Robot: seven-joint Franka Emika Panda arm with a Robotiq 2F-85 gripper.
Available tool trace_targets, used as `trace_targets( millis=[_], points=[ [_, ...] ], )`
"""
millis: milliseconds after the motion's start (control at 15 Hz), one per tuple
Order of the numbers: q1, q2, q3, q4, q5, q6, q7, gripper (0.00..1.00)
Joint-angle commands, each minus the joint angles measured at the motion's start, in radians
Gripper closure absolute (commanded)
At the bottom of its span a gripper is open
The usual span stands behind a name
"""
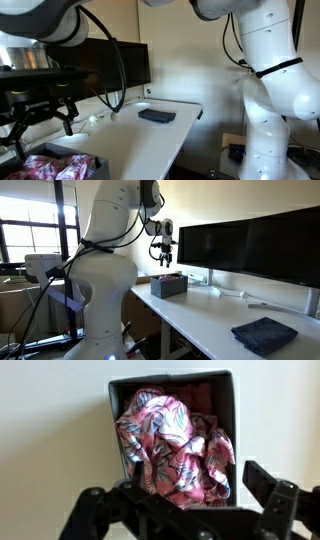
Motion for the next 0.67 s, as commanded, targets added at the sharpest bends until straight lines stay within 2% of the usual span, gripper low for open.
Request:
trace_targets(
  millis=[0, 600],
  points=[
    [-0.034, -0.006, 0.041, -0.004, -0.009, -0.005, 0.005, 0.00],
    [-0.042, -0.018, 0.048, -0.022, -0.008, -0.005, 0.003, 0.00]
  ],
)
